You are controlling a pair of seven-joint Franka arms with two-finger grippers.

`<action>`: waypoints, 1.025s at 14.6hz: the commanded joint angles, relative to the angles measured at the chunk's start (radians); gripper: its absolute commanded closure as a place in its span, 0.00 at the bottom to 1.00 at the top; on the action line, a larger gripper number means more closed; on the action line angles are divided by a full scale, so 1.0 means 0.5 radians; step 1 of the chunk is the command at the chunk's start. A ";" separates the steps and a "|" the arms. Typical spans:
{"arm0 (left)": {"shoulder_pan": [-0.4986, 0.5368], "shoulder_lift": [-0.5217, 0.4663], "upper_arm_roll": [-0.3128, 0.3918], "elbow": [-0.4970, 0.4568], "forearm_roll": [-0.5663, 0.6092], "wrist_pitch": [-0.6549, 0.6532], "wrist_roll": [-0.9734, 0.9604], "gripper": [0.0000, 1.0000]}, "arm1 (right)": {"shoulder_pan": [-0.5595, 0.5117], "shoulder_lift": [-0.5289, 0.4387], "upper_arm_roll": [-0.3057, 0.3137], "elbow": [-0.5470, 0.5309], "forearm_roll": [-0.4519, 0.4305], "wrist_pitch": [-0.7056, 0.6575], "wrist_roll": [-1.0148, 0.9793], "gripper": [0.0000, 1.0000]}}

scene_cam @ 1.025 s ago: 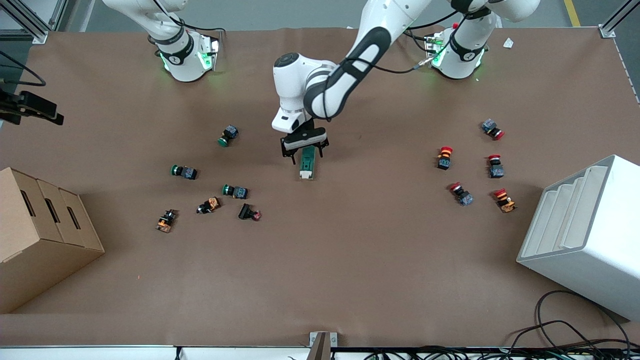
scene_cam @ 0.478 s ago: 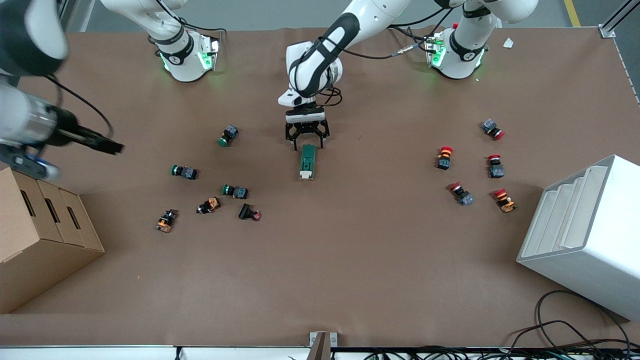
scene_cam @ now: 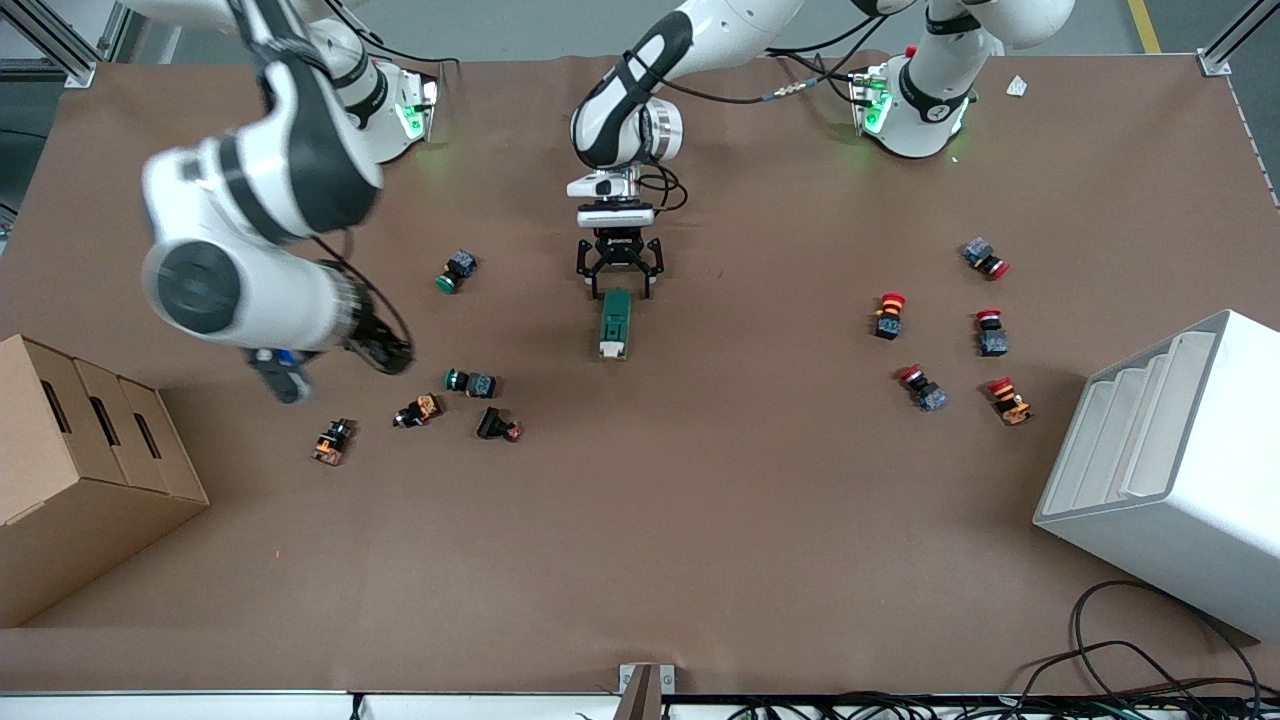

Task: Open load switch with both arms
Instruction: 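Move the right gripper toward the white handle while the left gripper holds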

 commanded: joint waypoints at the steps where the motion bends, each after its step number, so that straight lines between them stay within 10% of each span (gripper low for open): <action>1: -0.070 0.140 0.018 0.031 0.113 -0.110 -0.178 0.00 | 0.119 0.296 -0.020 0.273 0.139 0.016 0.411 0.00; 15: -0.141 0.419 0.024 0.256 0.184 -0.328 -0.277 0.00 | 0.448 1.055 0.152 0.467 0.434 0.587 1.443 0.00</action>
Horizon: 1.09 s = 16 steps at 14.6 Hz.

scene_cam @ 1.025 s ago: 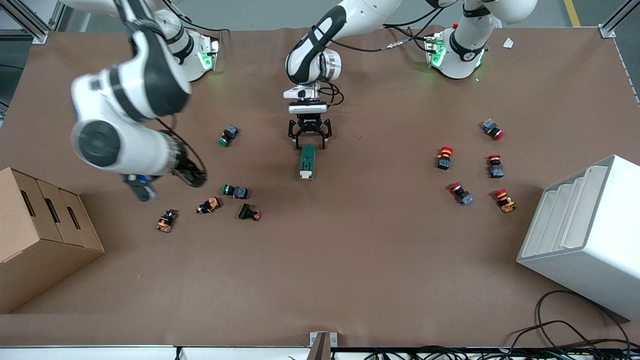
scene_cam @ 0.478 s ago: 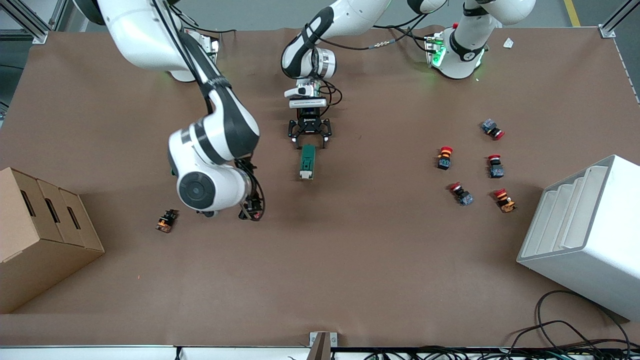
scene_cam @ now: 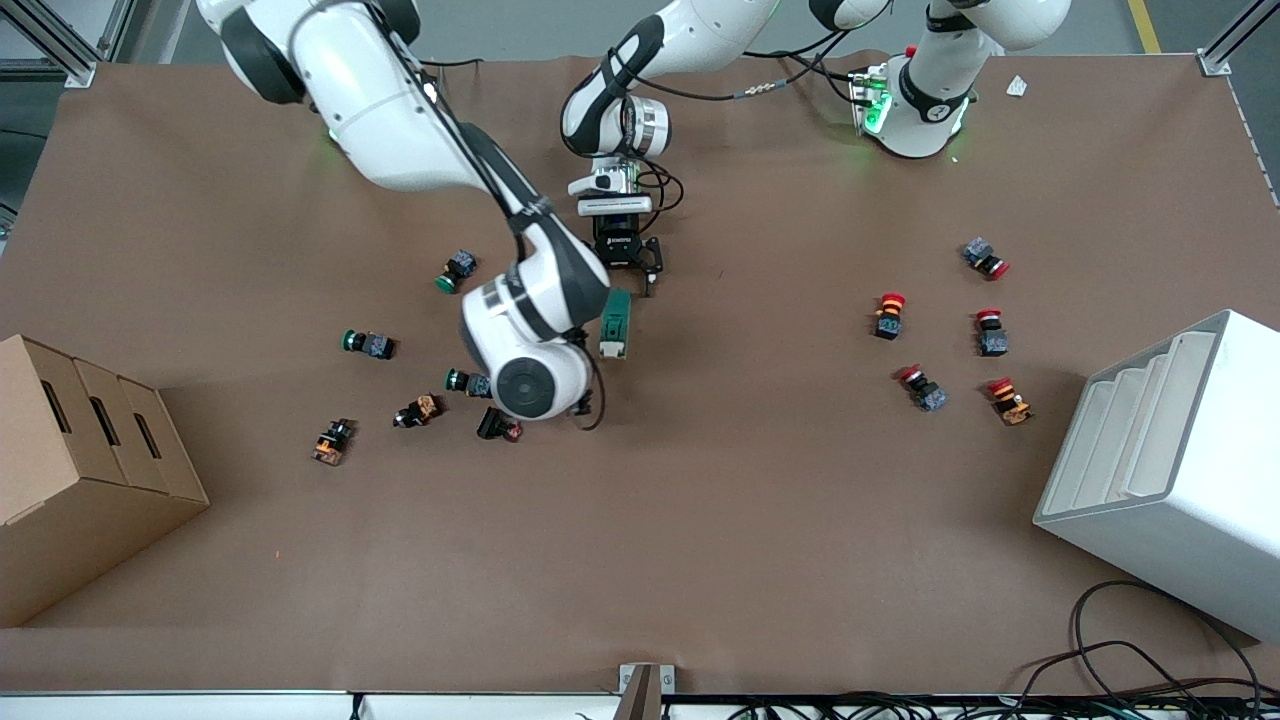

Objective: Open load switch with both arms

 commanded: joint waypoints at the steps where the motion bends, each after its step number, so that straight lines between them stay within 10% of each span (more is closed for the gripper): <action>1: 0.031 0.191 0.009 0.111 0.026 0.157 -0.042 0.00 | 0.022 0.027 0.039 0.045 0.092 -0.036 0.083 0.00; 16: 0.049 0.176 0.055 0.117 0.032 0.154 -0.023 0.00 | 0.043 -0.062 0.137 0.141 0.178 -0.613 0.031 0.00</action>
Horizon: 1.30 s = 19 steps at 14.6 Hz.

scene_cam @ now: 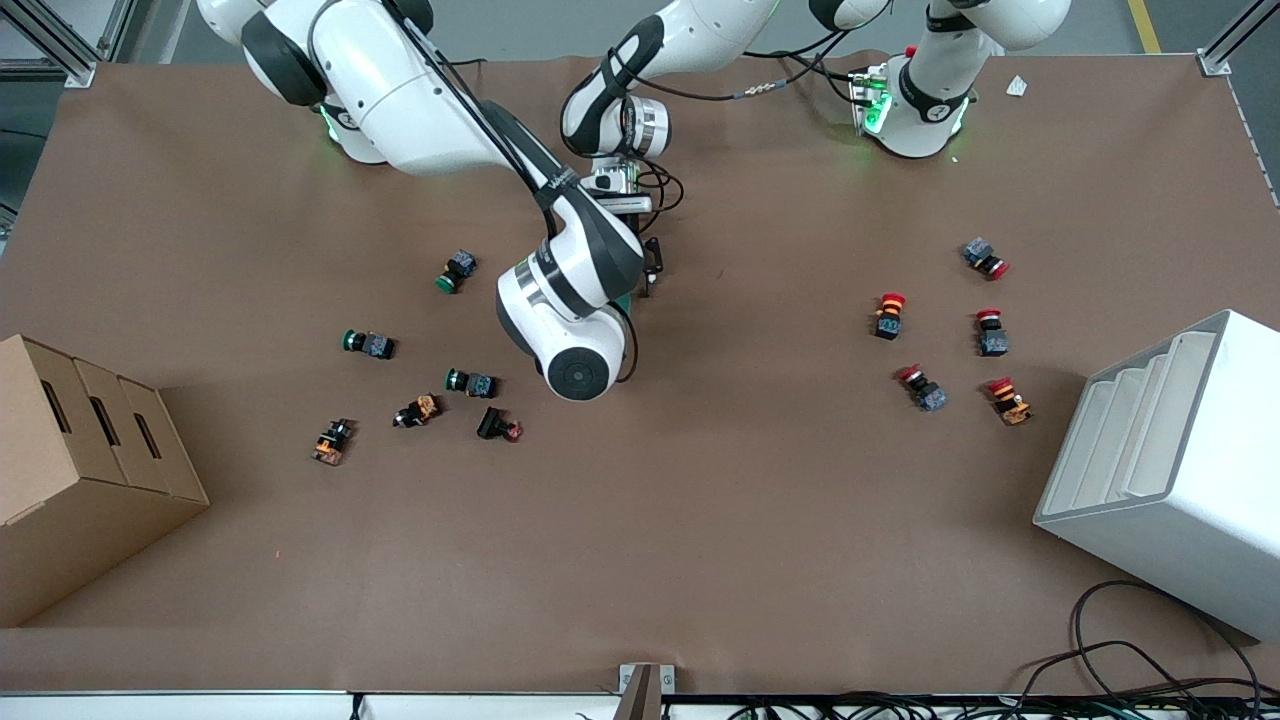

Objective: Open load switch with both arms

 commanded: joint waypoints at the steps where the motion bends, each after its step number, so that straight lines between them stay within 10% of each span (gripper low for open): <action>1: 0.050 0.172 0.063 0.115 0.026 0.152 -0.023 0.00 | -0.027 -0.042 0.096 -0.029 0.034 -0.025 0.002 0.00; 19: 0.035 0.172 0.051 0.115 0.050 0.131 0.013 0.00 | -0.149 -0.143 0.057 -0.158 -0.272 -0.117 -0.429 0.00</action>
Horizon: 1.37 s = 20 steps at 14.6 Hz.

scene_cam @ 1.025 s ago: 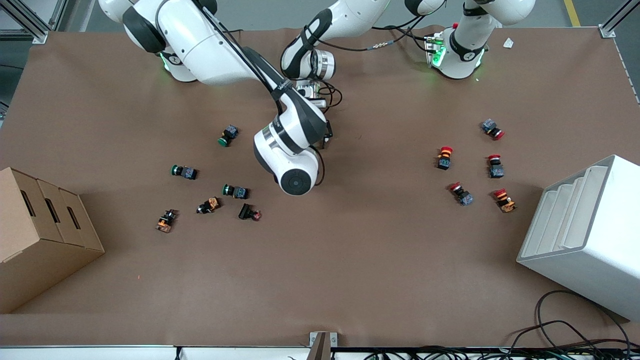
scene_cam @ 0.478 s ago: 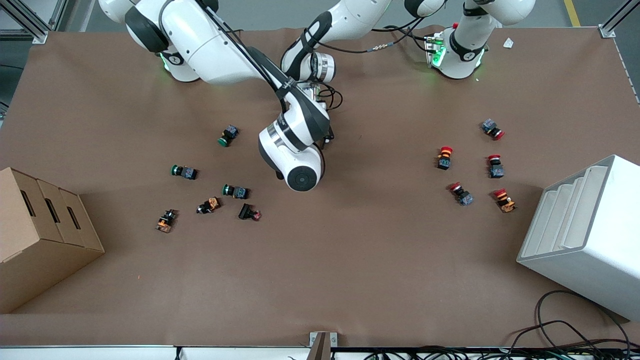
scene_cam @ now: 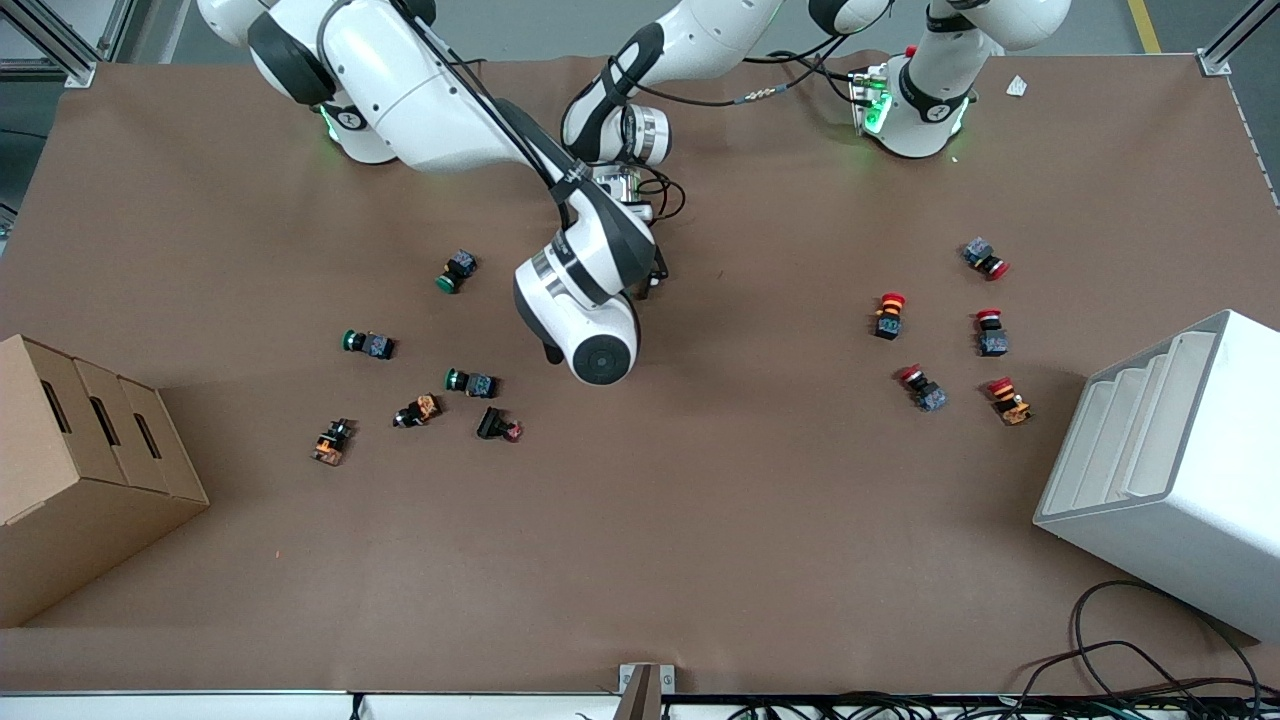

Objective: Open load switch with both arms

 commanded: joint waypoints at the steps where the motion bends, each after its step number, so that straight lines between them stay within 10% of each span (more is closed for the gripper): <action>1: 0.033 0.138 0.005 0.079 0.031 0.104 0.015 0.00 | -0.225 -0.180 0.015 -0.040 -0.215 -0.064 -0.356 0.00; 5: 0.033 0.138 0.005 0.076 0.031 0.104 0.016 0.00 | -0.486 -0.285 0.015 -0.046 -0.620 -0.031 -1.064 0.00; 11: 0.048 0.095 -0.013 0.082 -0.024 0.125 0.034 0.00 | -0.980 -0.469 0.012 -0.074 -0.765 0.206 -2.281 0.00; 20: 0.241 -0.420 -0.050 0.345 -1.008 0.171 0.797 0.00 | -1.447 -0.807 0.015 -0.184 -0.786 0.316 -3.551 0.00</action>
